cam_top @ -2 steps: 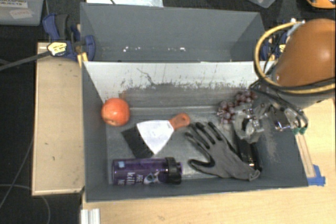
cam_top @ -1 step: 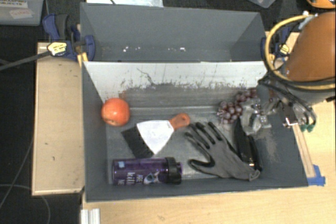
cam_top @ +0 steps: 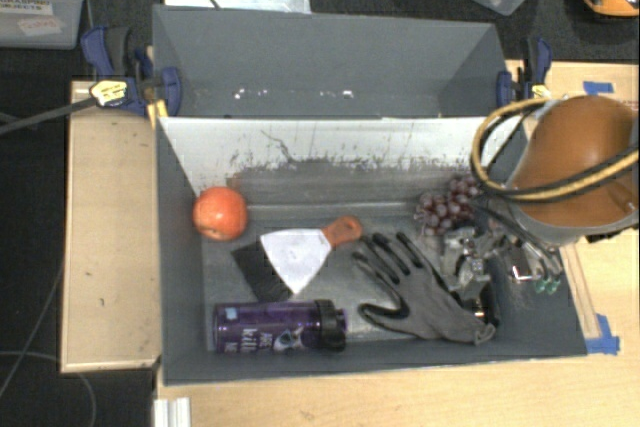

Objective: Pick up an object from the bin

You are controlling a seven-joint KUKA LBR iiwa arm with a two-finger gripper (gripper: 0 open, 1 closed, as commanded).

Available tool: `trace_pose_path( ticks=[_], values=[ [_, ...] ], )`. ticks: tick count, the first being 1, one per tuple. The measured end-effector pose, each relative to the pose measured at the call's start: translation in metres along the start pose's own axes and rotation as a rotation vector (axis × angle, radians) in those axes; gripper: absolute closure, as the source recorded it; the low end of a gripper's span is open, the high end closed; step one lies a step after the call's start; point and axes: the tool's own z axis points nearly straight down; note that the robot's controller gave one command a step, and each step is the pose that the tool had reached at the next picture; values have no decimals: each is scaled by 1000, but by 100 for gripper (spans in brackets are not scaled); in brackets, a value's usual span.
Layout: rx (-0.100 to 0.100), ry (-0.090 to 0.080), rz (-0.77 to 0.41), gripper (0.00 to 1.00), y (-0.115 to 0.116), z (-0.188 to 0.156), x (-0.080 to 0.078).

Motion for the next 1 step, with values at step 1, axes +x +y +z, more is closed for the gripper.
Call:
trace_pose_path(
  ticks=[1],
  values=[
    [3, -26, -23, 100, 45, -26, -2]
  ],
)
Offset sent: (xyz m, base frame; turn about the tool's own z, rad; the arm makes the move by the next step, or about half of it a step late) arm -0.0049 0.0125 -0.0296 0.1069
